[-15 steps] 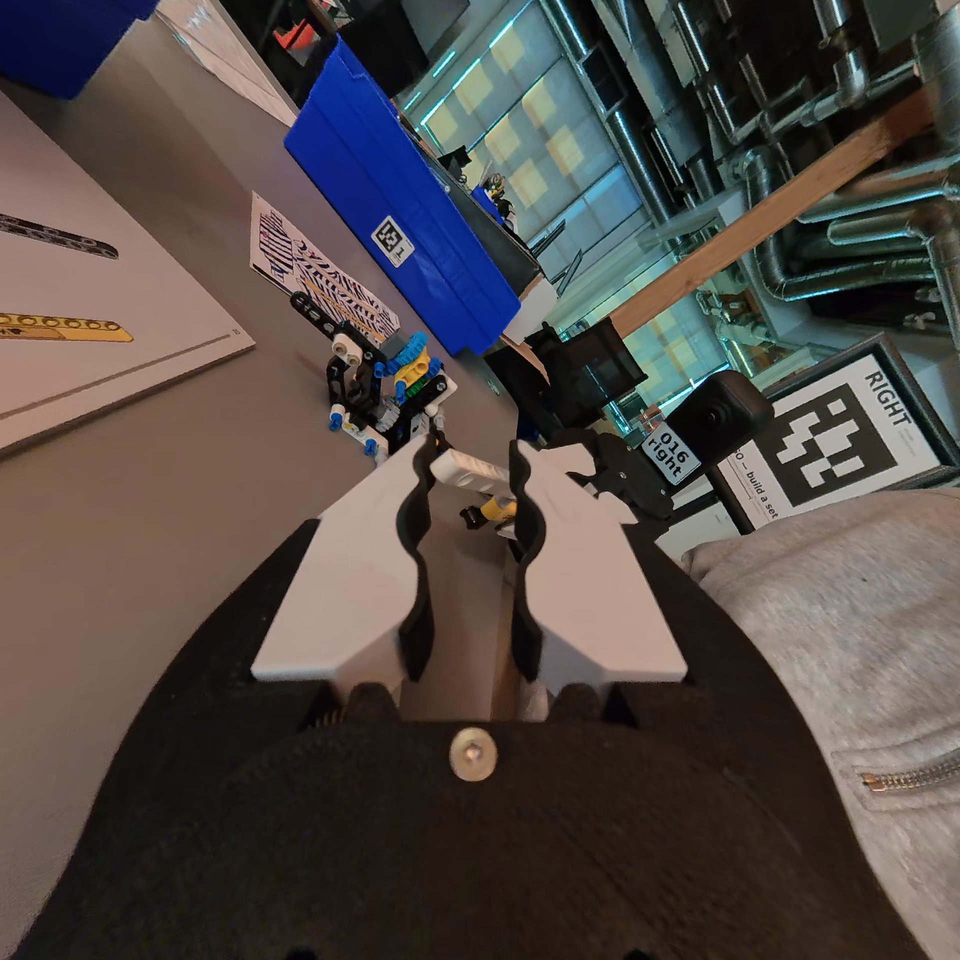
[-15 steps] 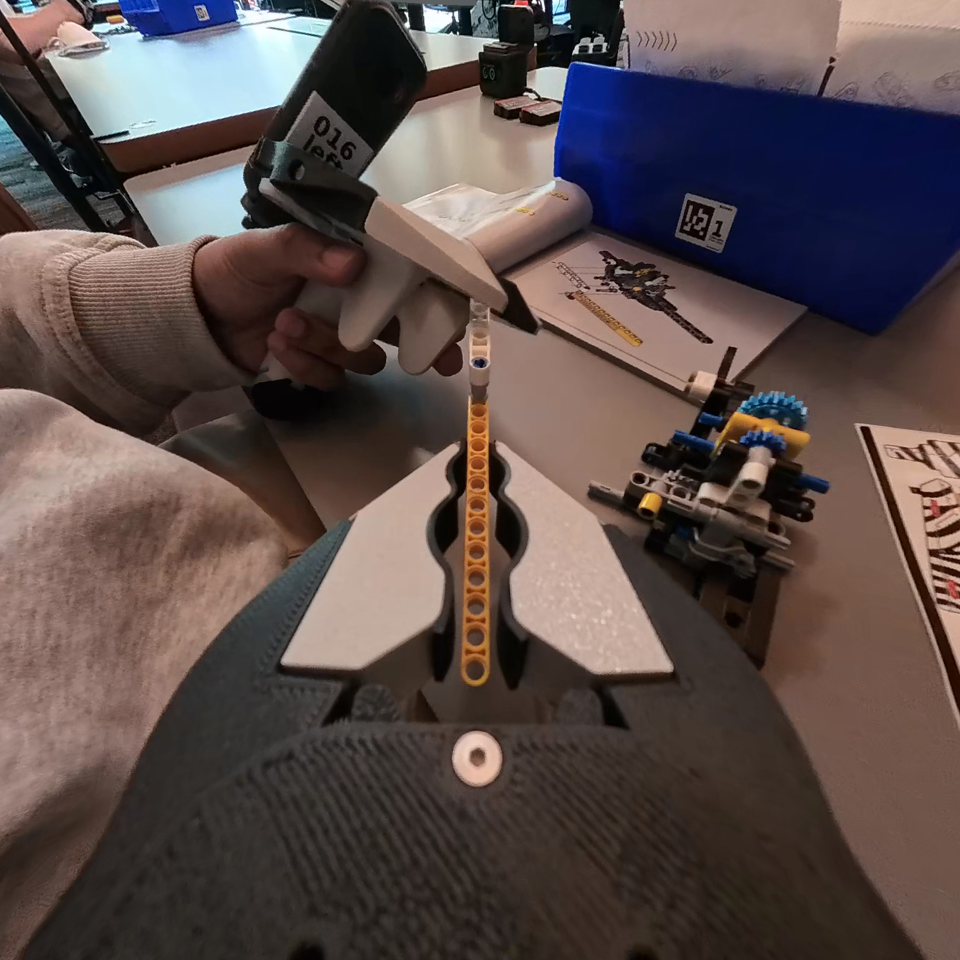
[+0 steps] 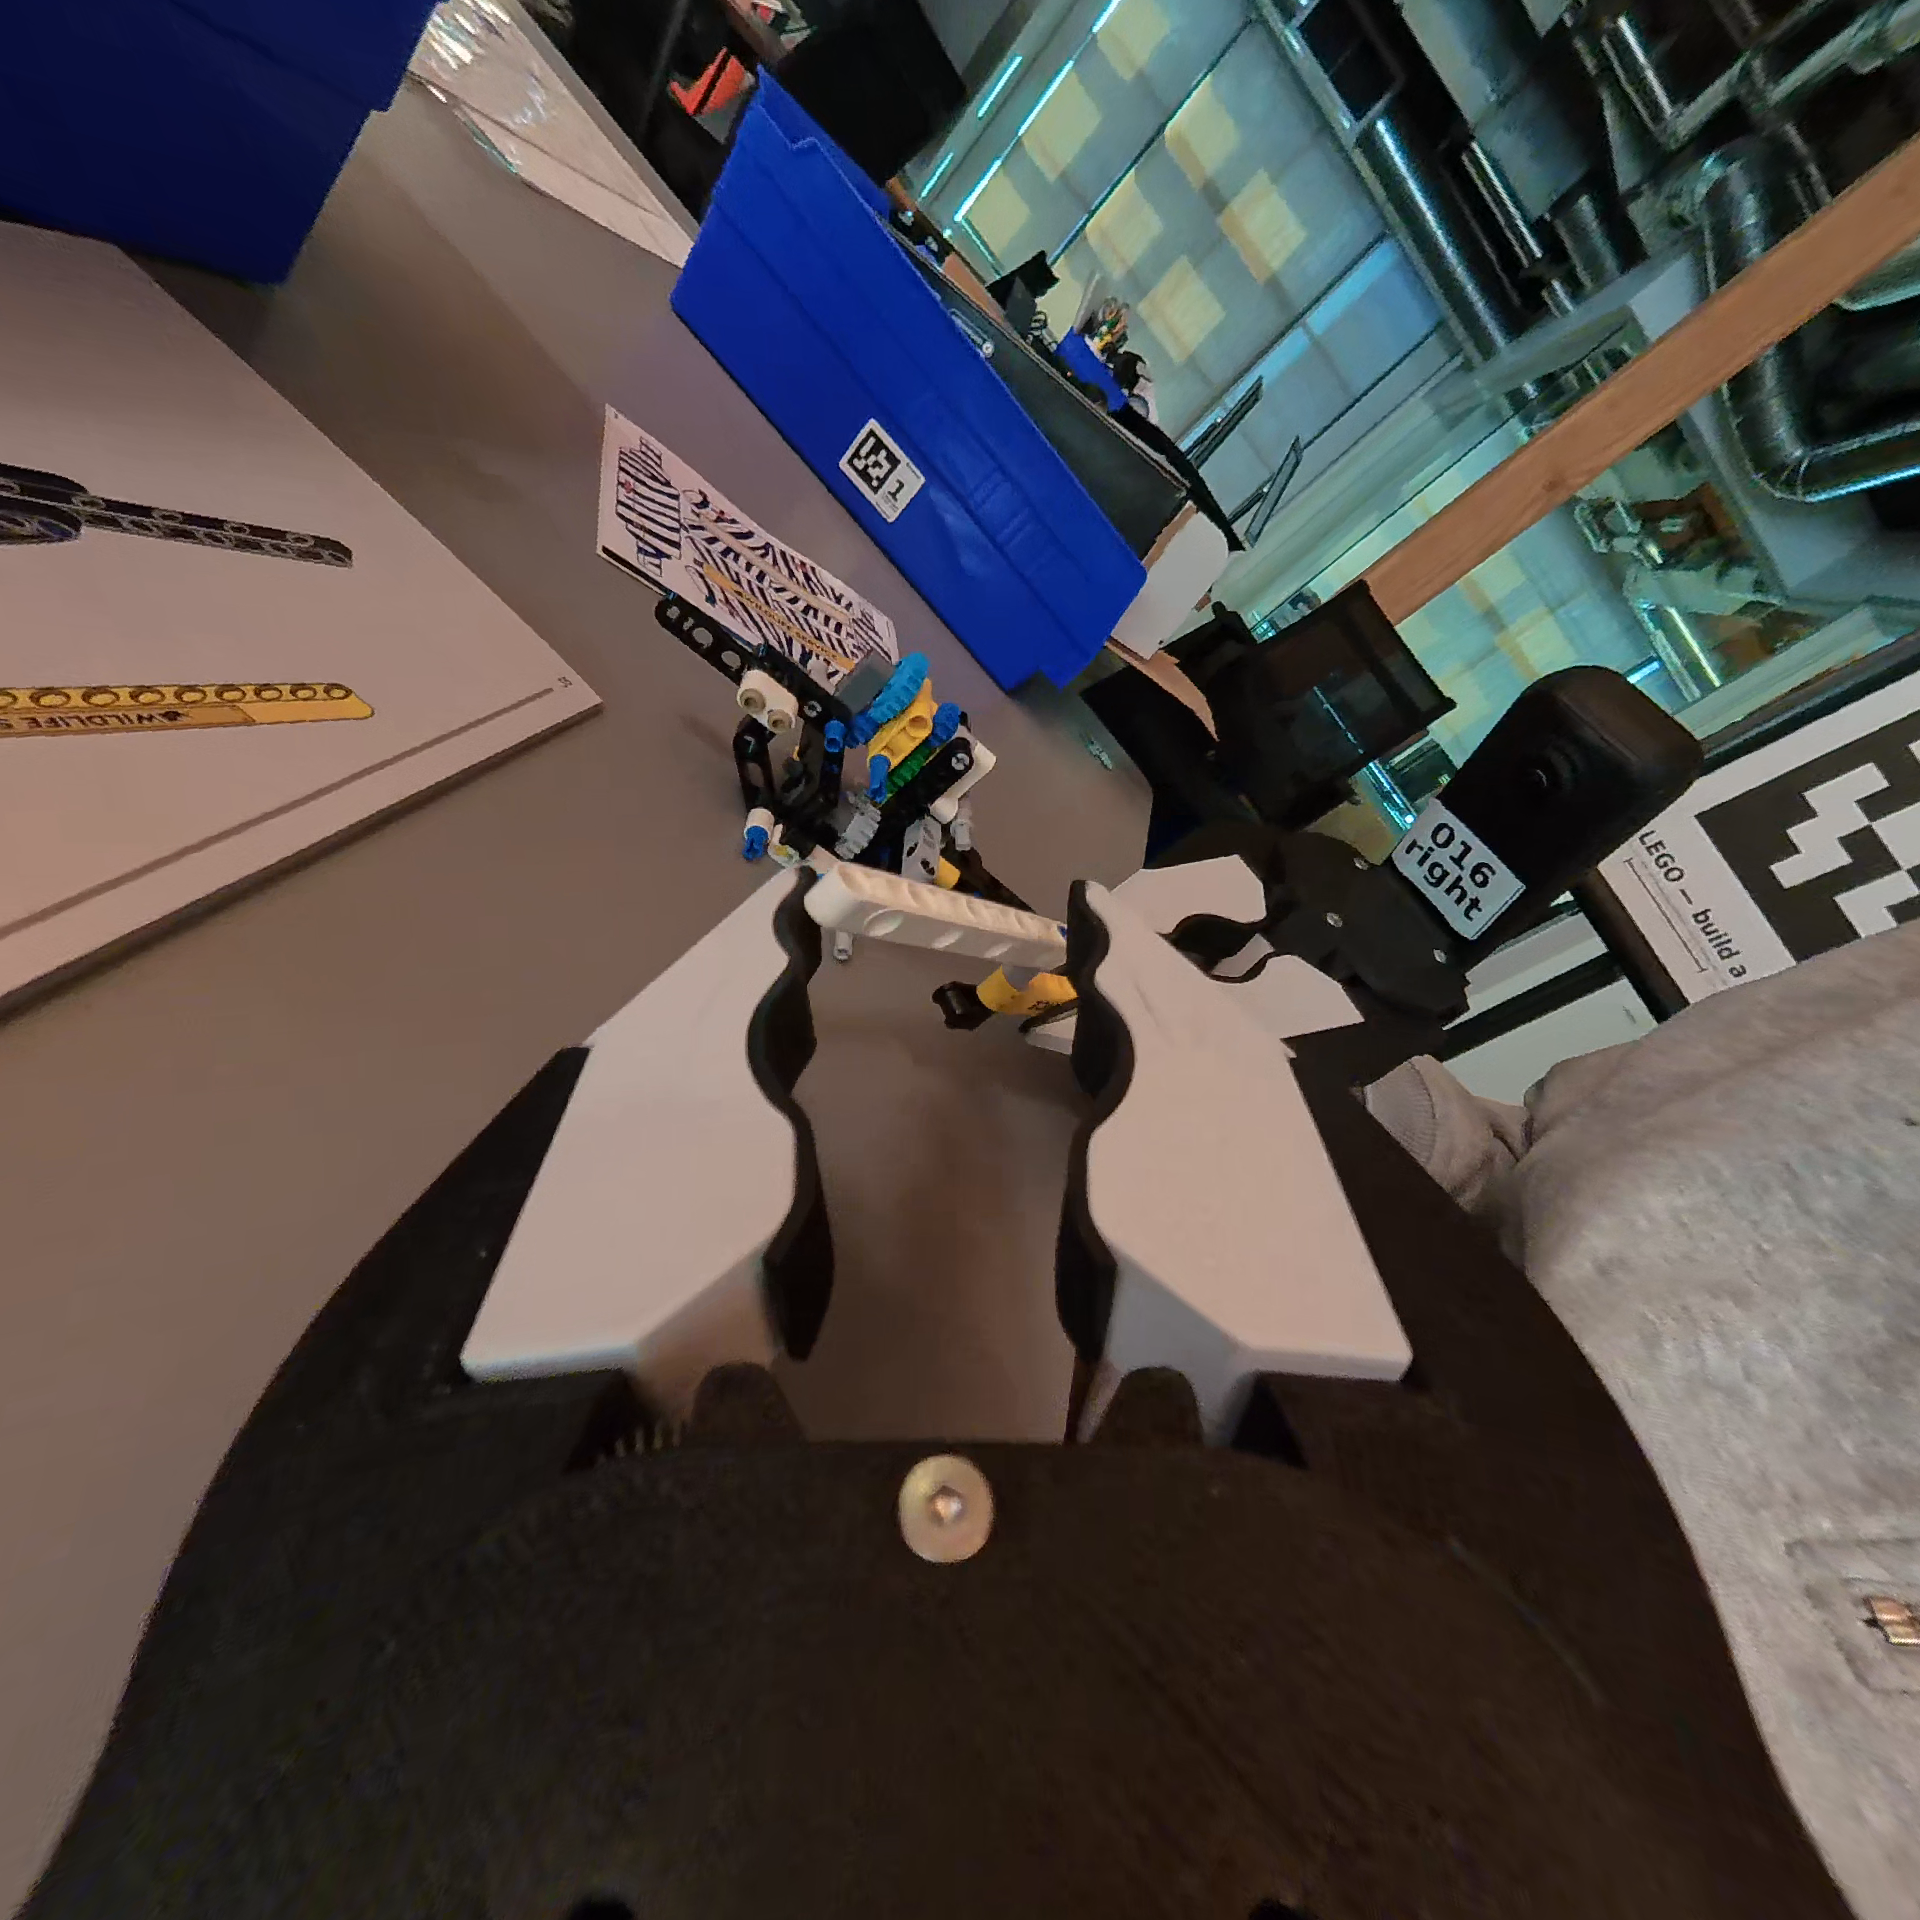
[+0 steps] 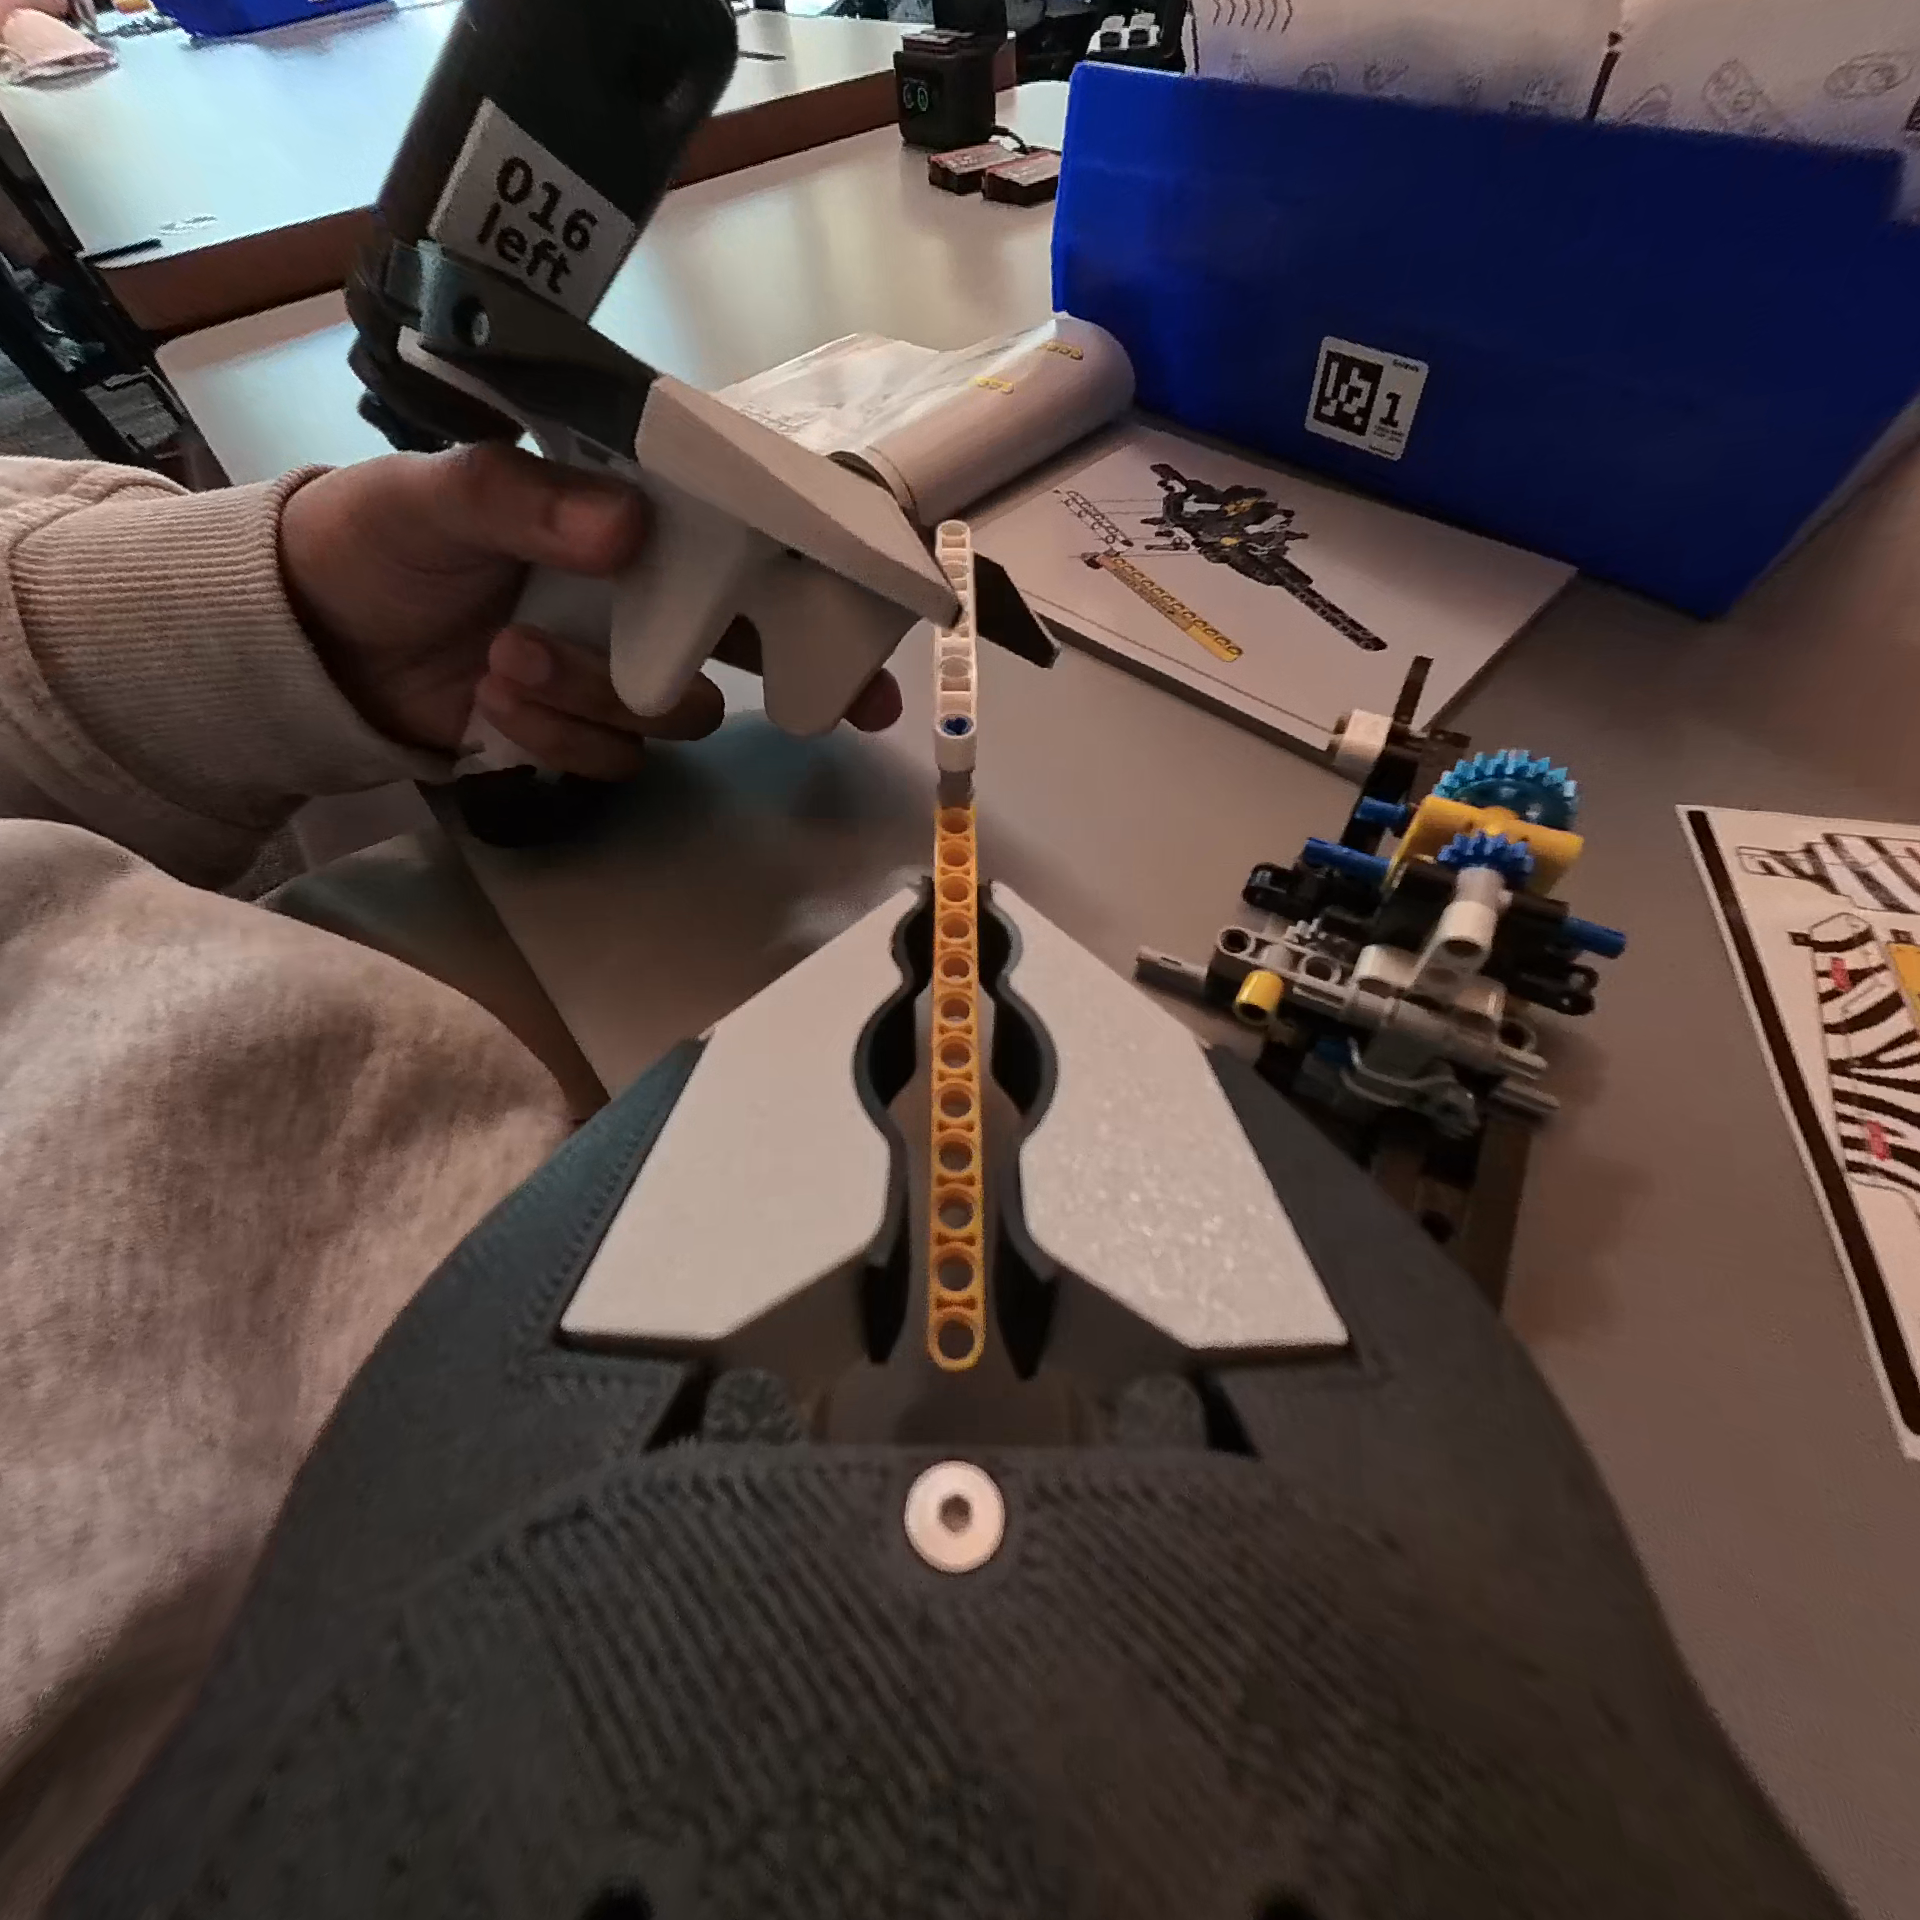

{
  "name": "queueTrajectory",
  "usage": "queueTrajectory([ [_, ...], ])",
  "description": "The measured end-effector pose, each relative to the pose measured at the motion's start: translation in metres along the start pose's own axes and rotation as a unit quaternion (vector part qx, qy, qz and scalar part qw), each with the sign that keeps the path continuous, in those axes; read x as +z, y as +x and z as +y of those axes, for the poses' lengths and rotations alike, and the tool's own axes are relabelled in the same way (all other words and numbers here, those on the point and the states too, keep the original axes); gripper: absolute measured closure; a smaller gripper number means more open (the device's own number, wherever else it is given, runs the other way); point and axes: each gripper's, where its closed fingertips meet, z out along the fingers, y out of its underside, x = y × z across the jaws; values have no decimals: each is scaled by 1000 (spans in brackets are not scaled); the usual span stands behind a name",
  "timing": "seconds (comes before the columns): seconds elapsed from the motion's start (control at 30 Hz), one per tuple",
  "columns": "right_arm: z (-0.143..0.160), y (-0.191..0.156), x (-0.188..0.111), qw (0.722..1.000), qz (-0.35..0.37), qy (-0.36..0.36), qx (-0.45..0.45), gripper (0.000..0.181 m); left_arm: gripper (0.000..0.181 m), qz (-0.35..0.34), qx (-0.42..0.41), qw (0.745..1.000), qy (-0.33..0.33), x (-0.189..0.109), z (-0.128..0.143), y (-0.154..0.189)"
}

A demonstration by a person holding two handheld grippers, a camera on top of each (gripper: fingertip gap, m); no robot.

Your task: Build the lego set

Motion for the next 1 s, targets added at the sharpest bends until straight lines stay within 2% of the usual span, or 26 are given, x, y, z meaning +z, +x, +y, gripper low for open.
queueTrajectory([
  [0.5, 5, 7, 5, 999, 9, -8, 33, 175, 132, -15, -18, 999, 24, -3, -8, -9],
  [1.0, 9, 7, 8, 999, 17, -19, 24, 176, 132, -15, -27, 999, 26, -4, -9, -11],
])
